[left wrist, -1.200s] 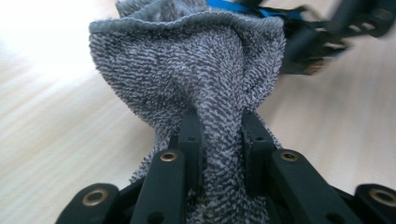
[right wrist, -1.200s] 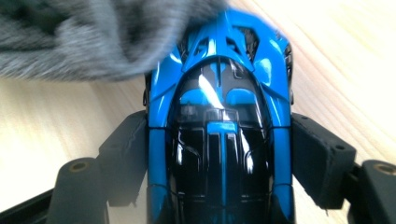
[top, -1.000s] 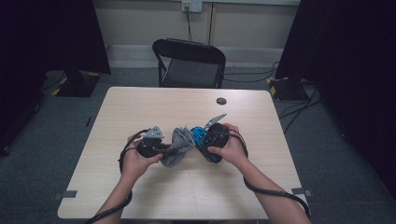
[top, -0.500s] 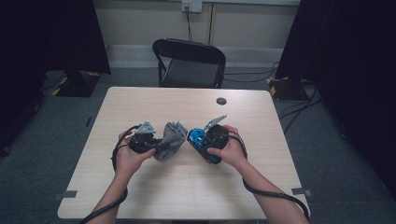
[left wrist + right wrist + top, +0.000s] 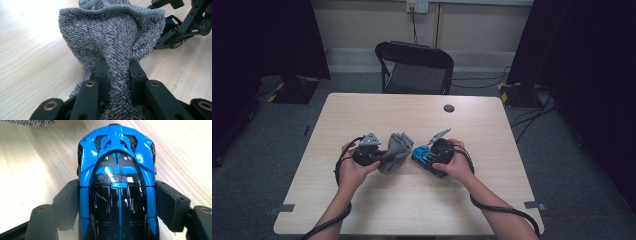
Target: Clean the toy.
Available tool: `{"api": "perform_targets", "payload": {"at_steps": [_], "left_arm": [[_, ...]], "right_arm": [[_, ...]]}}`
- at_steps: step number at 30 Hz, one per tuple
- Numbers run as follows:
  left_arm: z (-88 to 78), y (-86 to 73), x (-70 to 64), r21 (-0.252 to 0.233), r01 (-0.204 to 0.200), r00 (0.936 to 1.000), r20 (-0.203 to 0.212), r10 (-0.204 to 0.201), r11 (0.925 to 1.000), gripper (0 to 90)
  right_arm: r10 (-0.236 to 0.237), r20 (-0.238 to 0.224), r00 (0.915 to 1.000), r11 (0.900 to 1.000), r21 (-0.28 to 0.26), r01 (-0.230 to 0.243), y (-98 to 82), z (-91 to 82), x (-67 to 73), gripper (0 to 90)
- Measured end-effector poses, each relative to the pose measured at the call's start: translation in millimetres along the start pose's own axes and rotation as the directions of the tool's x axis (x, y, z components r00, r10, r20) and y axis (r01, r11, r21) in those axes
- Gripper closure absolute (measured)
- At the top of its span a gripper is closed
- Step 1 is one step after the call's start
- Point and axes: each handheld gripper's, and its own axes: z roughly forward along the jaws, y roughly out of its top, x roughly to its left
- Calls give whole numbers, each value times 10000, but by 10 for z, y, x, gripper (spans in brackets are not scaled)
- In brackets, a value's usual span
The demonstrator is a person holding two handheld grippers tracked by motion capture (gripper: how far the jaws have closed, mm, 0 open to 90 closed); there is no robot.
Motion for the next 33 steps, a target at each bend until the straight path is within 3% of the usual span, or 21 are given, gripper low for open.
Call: {"api": "perform_targets", "payload": {"at_steps": [17, 22, 30, 32, 33], "left_arm": [[94, -122, 2, 326, 109, 9999, 99, -112, 9994, 740], [100, -113, -16, 299, 16, 9999, 108, -19, 9996, 740], [118, -115, -29, 297, 31, 9999, 115, -34, 9996, 737], [114, -109, -32, 331, -30, 9999, 124, 26, 9994, 737], [115, -109, -38, 280, 17, 9999, 125, -21, 9996, 737]], "right_arm": [[-252, 24, 9997, 9996, -84, 252, -48, 51, 11, 267], [-649, -25, 9979, 9978, -149, 648, -75, 68, 5, 256], [-546, 126, 9984, 9984, -160, 548, -185, 28, -2, 201], [-501, 112, 9987, 9983, -298, 504, -205, 25, -11, 211], [-441, 92, 9990, 9983, -382, 444, -213, 21, -11, 259]]}}
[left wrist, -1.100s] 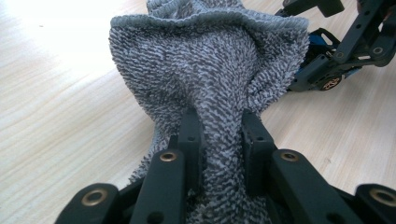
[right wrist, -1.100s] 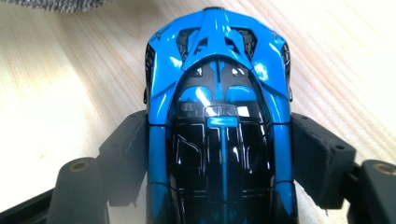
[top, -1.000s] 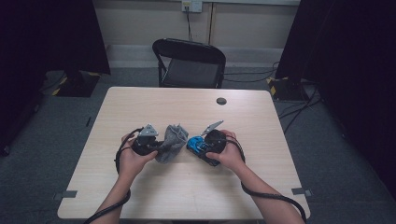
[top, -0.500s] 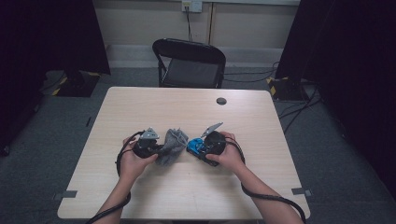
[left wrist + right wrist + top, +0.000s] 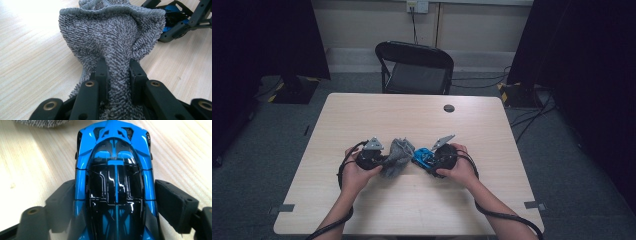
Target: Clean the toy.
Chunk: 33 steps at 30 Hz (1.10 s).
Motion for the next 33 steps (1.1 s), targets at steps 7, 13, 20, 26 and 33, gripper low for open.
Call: {"api": "perform_targets", "payload": {"at_steps": [7, 13, 20, 26, 33], "left_arm": [[-29, 4, 7, -138, 36, 10000, -11, -36, 9999, 737], [-54, 28, 29, -354, 140, 9999, -17, -141, 9993, 737], [-43, 34, 27, -366, 187, 9998, -43, -188, 9992, 737], [-22, 50, 40, -305, 250, 9995, -186, -256, 9992, 737], [11, 48, 43, -265, 318, 9993, -166, -323, 9991, 736]], "right_arm": [[184, 143, 9997, 9991, 367, -190, 55, -9, 41, 262], [414, 70, 9991, 9987, 285, -416, 91, -82, 17, 263], [360, 48, 9993, 9990, 260, -361, 96, -133, -4, 282], [382, 33, 9993, 9993, 41, -382, 121, -221, -19, 283], [321, -72, 9995, 9995, 47, -320, 106, -240, -4, 282]]}}
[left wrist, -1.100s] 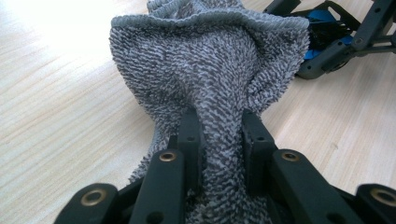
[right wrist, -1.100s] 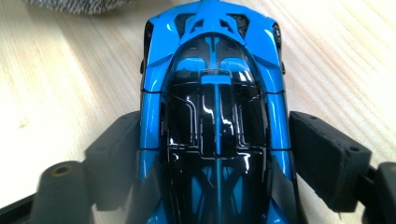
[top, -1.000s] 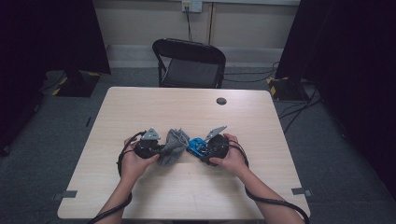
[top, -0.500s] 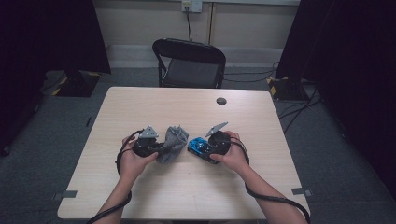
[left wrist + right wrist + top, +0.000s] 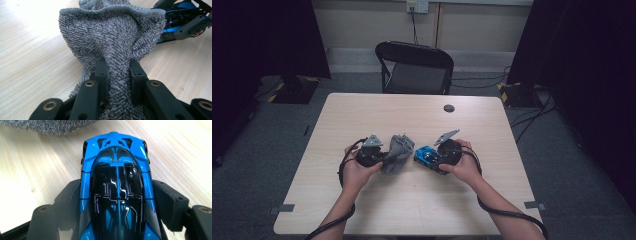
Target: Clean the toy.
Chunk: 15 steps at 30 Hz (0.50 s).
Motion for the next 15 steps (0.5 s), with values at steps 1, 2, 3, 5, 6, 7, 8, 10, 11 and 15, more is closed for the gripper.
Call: {"api": "perform_targets", "payload": {"at_steps": [1, 2, 3, 5, 6, 7, 8, 10, 11, 15], "left_arm": [[1, -3, -1, -53, 22, 10000, 14, -22, 10000, 735], [0, -5, -2, -50, 31, 10000, 31, -31, 10000, 735], [-3, -5, -1, 5, -37, 10000, -3, 37, 10000, 735], [-3, -9, -3, 23, -8, 10000, 80, 8, 10000, 735], [3, -13, -6, 1, 2, 10000, 49, -2, 10000, 735], [3, -14, -4, 42, -23, 10000, 41, 23, 10000, 735], [5, -16, -1, 46, -39, 10000, 20, 39, 10000, 735], [5, -18, 0, 58, -46, 10000, 30, 46, 10000, 734], [4, -17, -2, 37, -43, 10000, 15, 43, 10000, 734], [-6, -7, 7, -19, -86, 10000, 13, 86, 10000, 730]], "right_arm": [[65, -12, 10000, 10000, 14, -65, -17, 18, -3, 282], [60, -36, 10000, 10000, 15, -60, -36, 39, -8, 282], [67, -95, 9999, 10000, 44, -66, -55, 57, -11, 282], [28, -51, 10000, 10000, 14, -28, -93, 85, -5, 281], [-68, 11, 10000, 10000, -1, 68, -106, 95, 1, 281], [-146, 31, 9999, 9999, -44, 146, -118, 102, 4, 280], [-218, 48, 9998, 9997, -54, 218, -129, 109, 4, 280], [-303, 95, 9995, 9995, -64, 303, -157, 131, 8, 278], [-274, 110, 9996, 9994, -213, 277, -172, 138, 7, 278], [-288, 84, 9996, 9991, -297, 290, -168, 152, 2, 271]]}}
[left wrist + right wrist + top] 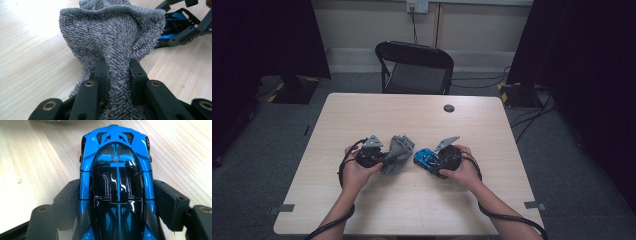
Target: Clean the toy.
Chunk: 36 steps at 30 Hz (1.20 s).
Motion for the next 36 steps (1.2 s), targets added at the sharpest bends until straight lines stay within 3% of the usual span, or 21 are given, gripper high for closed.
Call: {"api": "perform_targets", "payload": {"at_steps": [7, 10, 13, 20, 24, 25, 36], "left_arm": [[6, -6, 8, 5, 4, 10000, 37, -4, 10000, 728], [2, -12, 10, -20, 33, 10000, 20, -33, 10000, 728], [1, -16, 9, 1, 15, 10000, 26, -15, 10000, 728], [17, -10, 6, 41, -46, 10000, 19, 46, 10000, 728], [29, -14, 3, 98, -39, 10000, 27, 38, 9999, 728], [31, -18, 7, 120, -78, 10000, 14, 78, 9999, 727], [27, -8, -2, 44, -100, 9999, -9, 100, 9999, 728]], "right_arm": [[-245, 150, 9996, 9995, 219, 242, 120, 64, 44, 196], [-404, 353, 9986, 9981, 479, 387, 146, 120, 69, 210], [-221, 429, 9988, 9996, 173, 214, 121, 127, 58, 242], [45, 465, 9989, 9999, 128, -51, 136, 179, 69, 151], [233, 395, 9989, 9997, 27, -234, 134, 182, 82, 202], [261, 431, 9987, 9997, -31, -260, 130, 175, 76, 251], [514, 595, 9969, 9987, 5, -515, 130, 153, 85, 262]]}}
